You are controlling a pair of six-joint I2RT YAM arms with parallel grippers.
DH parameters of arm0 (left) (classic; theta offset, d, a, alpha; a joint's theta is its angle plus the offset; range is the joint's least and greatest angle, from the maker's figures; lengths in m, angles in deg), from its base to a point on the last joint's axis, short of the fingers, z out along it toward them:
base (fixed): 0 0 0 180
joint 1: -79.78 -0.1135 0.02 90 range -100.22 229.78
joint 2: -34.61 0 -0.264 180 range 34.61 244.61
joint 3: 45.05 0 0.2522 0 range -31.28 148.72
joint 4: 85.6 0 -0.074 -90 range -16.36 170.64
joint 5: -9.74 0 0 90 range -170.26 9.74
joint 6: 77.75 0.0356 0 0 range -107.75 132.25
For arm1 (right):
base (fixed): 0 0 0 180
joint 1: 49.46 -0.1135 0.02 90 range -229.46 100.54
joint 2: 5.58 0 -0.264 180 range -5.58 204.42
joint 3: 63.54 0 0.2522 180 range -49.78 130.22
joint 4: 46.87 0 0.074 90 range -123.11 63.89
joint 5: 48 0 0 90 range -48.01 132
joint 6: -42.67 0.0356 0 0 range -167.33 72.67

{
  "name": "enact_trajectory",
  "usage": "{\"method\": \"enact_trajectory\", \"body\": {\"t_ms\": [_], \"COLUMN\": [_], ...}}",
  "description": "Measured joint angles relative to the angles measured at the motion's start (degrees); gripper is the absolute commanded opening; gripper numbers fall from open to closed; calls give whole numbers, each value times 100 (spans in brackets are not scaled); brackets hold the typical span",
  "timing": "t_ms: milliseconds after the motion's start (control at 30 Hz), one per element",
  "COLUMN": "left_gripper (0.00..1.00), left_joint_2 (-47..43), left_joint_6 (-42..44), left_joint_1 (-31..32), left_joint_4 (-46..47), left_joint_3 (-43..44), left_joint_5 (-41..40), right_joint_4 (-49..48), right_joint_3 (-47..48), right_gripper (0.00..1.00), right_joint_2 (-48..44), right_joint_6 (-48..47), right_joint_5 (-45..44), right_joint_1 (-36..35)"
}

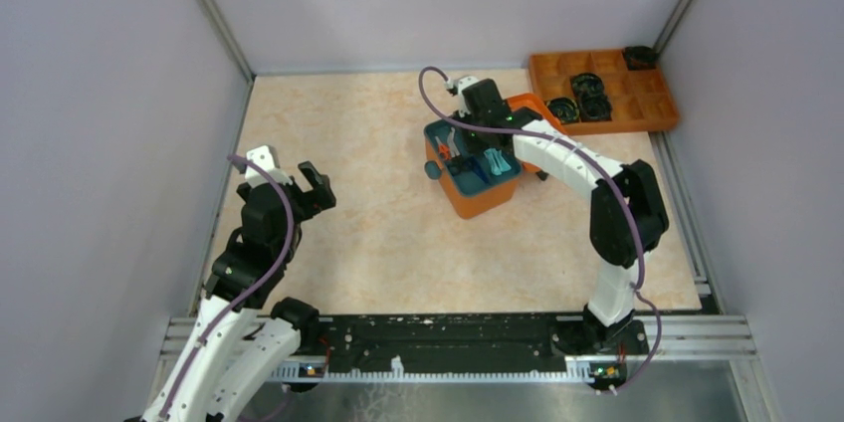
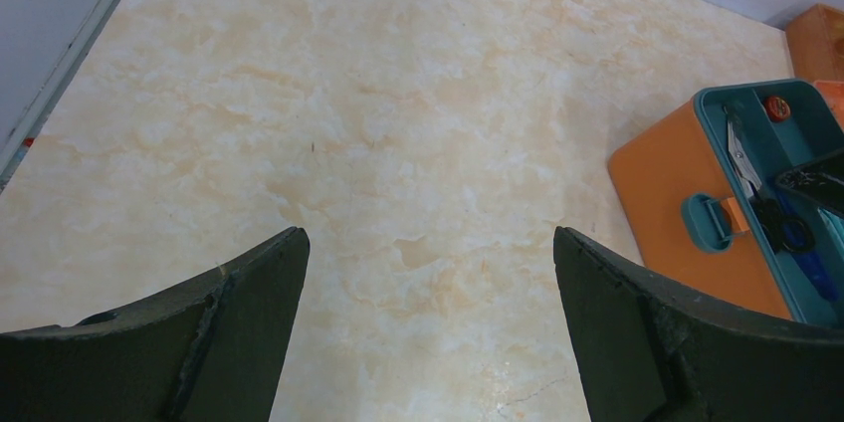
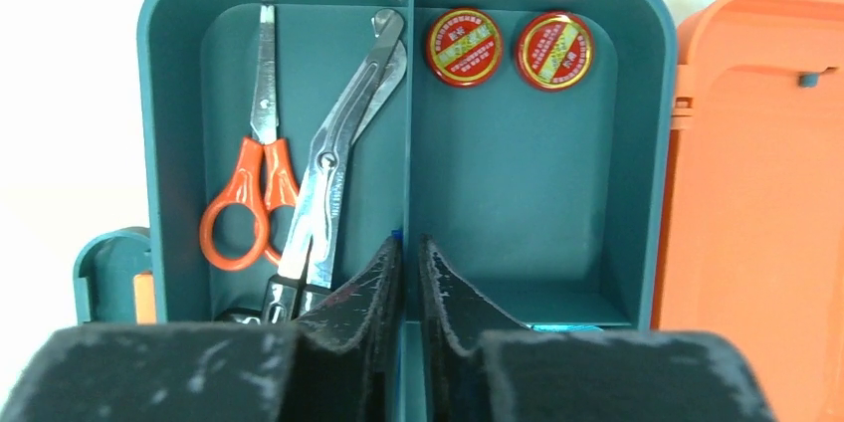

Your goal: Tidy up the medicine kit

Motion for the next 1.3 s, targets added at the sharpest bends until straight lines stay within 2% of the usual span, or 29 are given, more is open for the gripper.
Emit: {"method": "enact_trajectory", "body": {"t_ms": [67, 500, 800, 1033, 1300], "left_gripper": [99, 99, 99, 99, 99], "left_joint_2": [0, 101, 269, 461, 599], "left_joint_6": [0, 0, -2, -22, -66], "left_joint_1": [0, 0, 0, 0, 0], "left_joint_4": [0, 17, 92, 260, 361], "left_joint_3": [-2, -2, -11, -98, -101], "left_joint_5": [0, 96, 306, 621, 874], "right_joint_4": [-11, -7, -245, -334, -229], "right_joint_3": [0, 131, -111, -535, -610], "right_gripper": [0, 0, 0, 0, 2], "right_joint_2": [9, 129, 11, -306, -389], "right_joint_6": [7, 11, 48, 553, 1067], "right_joint_5": [44, 557, 448, -76, -166], "right_joint_1": [0, 76, 11, -498, -1209]}}
